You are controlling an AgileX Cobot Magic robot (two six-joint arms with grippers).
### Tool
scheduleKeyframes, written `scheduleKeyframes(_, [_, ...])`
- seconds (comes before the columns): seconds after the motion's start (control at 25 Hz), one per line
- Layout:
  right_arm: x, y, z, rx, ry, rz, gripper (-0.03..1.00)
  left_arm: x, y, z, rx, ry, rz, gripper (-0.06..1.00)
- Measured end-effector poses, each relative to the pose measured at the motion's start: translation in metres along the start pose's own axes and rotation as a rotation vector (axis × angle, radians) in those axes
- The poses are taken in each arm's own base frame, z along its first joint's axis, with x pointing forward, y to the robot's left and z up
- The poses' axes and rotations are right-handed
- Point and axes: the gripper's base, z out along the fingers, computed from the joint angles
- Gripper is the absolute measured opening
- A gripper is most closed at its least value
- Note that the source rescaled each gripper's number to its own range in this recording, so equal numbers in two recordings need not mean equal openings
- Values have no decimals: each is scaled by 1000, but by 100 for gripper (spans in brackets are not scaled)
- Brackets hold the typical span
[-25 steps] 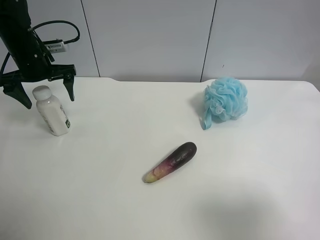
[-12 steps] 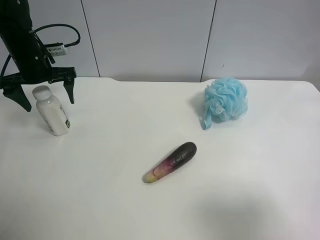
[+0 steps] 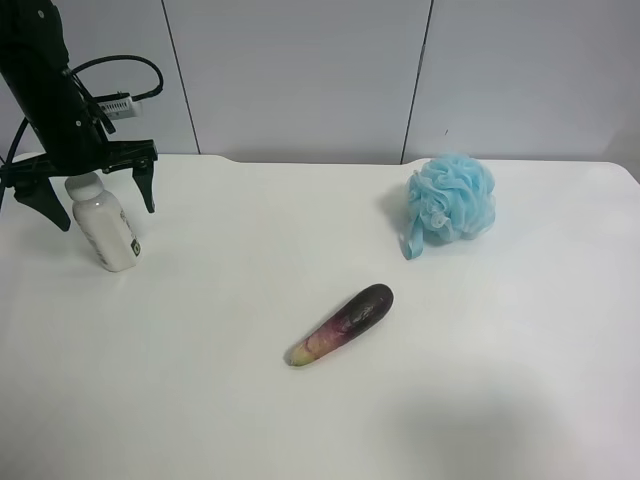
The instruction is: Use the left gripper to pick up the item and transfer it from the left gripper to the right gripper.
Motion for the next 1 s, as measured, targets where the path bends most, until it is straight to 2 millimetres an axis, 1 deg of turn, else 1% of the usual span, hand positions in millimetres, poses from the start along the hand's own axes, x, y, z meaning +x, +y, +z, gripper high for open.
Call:
scheduleKeyframes(0.04, [0, 0, 0, 0, 0, 0, 100, 0, 0, 0, 0, -1, 2, 99])
scheduleKeyframes(0.08, [0, 0, 0, 0, 0, 0, 100, 0, 0, 0, 0, -1, 4, 96])
scheduleKeyframes(0.12, [0, 0, 0, 0, 0, 0, 100, 0, 0, 0, 0, -1, 4, 90])
scheduleKeyframes(0.2, [0, 0, 0, 0, 0, 0, 100, 0, 0, 0, -3, -2, 8, 70])
scheduleKeyframes(0.28, [0, 0, 0, 0, 0, 0, 100, -1, 2, 0, -17, -7, 16, 34])
scheduleKeyframes(0.32, [0, 0, 0, 0, 0, 0, 100, -1, 3, 0, -25, -9, 19, 6])
scheduleKeyframes(0.36, [0, 0, 0, 0, 0, 0, 100, -1, 3, 1, -26, -7, 20, 0])
scheduleKeyframes(0.4, [0, 0, 0, 0, 0, 0, 100, -1, 3, 1, -29, -7, 22, 3])
scheduleKeyframes(0.44, [0, 0, 0, 0, 0, 0, 100, -1, 4, 1, -30, -8, 24, 3])
scheduleKeyframes(0.76, [0, 0, 0, 0, 0, 0, 100, -1, 5, 1, -52, -14, 75, 3])
scheduleKeyframes(0.88, [0, 0, 0, 0, 0, 0, 100, -1, 6, -3, -58, -24, 93, 3])
scheduleKeyframes(1.0, [0, 0, 0, 0, 0, 0, 100, 1, 7, -12, -55, -46, 102, 3])
